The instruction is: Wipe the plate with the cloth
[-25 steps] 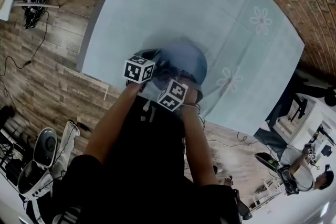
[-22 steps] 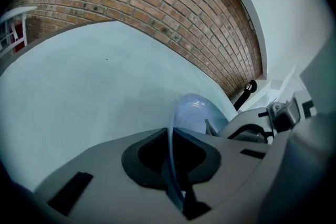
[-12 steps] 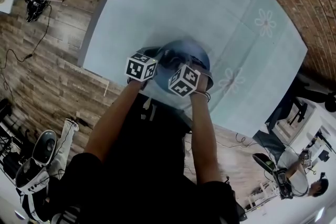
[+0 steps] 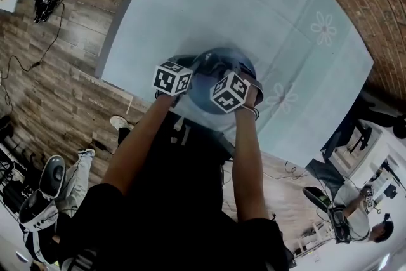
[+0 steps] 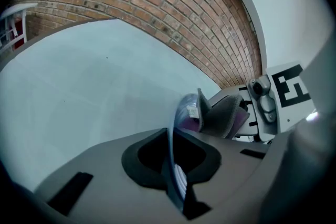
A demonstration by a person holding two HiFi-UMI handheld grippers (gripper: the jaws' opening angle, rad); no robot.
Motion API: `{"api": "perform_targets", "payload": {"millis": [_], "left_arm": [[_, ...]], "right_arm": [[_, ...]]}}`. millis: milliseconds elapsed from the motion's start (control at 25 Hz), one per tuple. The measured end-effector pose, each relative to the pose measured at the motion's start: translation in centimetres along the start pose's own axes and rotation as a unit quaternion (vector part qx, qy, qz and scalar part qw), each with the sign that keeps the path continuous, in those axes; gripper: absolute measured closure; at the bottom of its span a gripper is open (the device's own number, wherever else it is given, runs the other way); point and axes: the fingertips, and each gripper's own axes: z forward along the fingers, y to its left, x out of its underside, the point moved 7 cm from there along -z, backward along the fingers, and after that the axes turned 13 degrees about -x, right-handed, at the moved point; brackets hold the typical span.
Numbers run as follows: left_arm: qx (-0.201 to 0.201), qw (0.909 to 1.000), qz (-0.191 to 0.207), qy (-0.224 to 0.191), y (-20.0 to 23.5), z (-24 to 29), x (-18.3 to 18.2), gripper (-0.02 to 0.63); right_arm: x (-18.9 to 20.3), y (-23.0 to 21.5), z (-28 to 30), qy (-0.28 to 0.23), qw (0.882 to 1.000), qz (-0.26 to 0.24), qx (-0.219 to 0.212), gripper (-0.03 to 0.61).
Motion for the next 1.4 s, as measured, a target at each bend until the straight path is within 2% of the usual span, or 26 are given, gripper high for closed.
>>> {"api": "perform_targets", "payload": {"millis": [240, 360, 600, 680, 800, 1400], "left_arm": [[-0.004, 1.0, 0.003, -0.004, 0.0, 0.1, 0.0, 0.567], [-0.007, 0.9999, 0.007, -0.007, -0.1, -0.1, 0.2, 0.566], [-0.003, 1.0, 0.004, -0.004, -0.1, 0.0, 0.1, 0.567], [-0.002, 1.0, 0.004, -0.003, 0.1, -0.1, 0.1, 0.567], [0.002, 1.0, 0.0, 0.004, 0.3, -0.1, 0.1, 0.566], [-0.005, 1.0, 0.001, -0.001, 0.1, 0.0, 0.1, 0.566]], "right_arm": [[0.8, -1.3, -0.4, -0.005, 0.999, 0.037, 0.036, 0.512], [2.3, -2.5, -1.2, -0.001, 0.995, 0.068, 0.072, 0.512], [4.6, -2.5, -2.2, -0.007, 0.989, 0.109, 0.101, 0.514], [4.8, -1.9, -2.2, -0.002, 0.988, 0.109, 0.112, 0.515], [4.2, -0.8, -1.7, 0.023, 0.989, 0.077, 0.125, 0.518], [2.4, 9.0, 0.4, 0.021, 0.998, 0.012, 0.056, 0.518]]}}
